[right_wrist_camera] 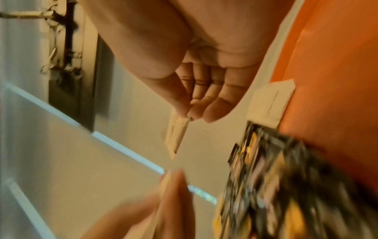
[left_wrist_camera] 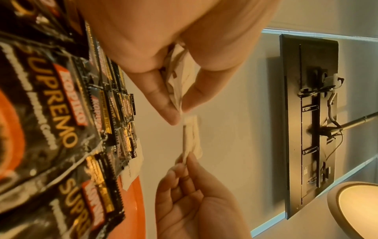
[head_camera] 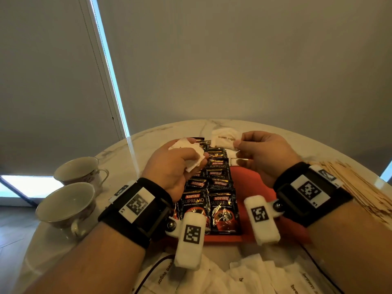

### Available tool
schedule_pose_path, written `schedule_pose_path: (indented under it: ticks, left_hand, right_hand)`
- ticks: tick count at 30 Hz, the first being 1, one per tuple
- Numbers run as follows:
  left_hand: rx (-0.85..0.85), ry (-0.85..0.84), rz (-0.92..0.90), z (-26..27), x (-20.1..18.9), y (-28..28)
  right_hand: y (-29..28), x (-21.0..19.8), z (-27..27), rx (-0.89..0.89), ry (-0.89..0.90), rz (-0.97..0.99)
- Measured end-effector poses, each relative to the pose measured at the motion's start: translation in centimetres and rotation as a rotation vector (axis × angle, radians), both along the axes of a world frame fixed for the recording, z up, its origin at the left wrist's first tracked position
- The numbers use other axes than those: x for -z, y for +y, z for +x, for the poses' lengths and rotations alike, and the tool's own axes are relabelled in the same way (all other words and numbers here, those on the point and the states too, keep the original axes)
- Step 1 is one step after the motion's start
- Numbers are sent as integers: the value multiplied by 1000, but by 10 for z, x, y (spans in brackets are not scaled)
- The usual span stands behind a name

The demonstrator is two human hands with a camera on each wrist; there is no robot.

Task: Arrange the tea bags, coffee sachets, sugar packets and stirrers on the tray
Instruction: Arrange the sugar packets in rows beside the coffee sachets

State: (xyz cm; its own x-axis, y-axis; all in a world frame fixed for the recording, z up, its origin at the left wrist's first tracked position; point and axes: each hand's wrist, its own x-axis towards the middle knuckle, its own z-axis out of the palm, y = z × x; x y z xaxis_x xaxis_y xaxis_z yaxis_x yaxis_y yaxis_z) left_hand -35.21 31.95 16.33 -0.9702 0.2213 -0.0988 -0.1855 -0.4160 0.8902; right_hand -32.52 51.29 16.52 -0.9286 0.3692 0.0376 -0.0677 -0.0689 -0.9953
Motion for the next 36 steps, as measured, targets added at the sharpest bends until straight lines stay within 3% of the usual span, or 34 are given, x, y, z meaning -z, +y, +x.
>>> schedule_pose_path:
  ticks: [4, 8, 16, 23, 32, 36]
  left_hand:
    - [-4, -45, 60, 0, -3, -2]
    - [-10, -39, 57, -1, -3, -2]
    - [-5, -38, 57, -1, -4, -3]
    - [5, -27, 59, -2, -6, -5]
    - [24, -37, 77, -1, -8, -6]
    - [66, -53, 95, 1, -7, -3]
  right_hand:
    - [36, 9, -12, 153, -148, -40]
    - [49, 21, -19, 136, -413, 75]
    - [49, 19, -29, 90, -612, 351]
    - [46, 18, -34, 90, -639, 425]
    - [44, 14, -28, 158, -575, 375]
    - [29, 8, -25, 54, -531, 328]
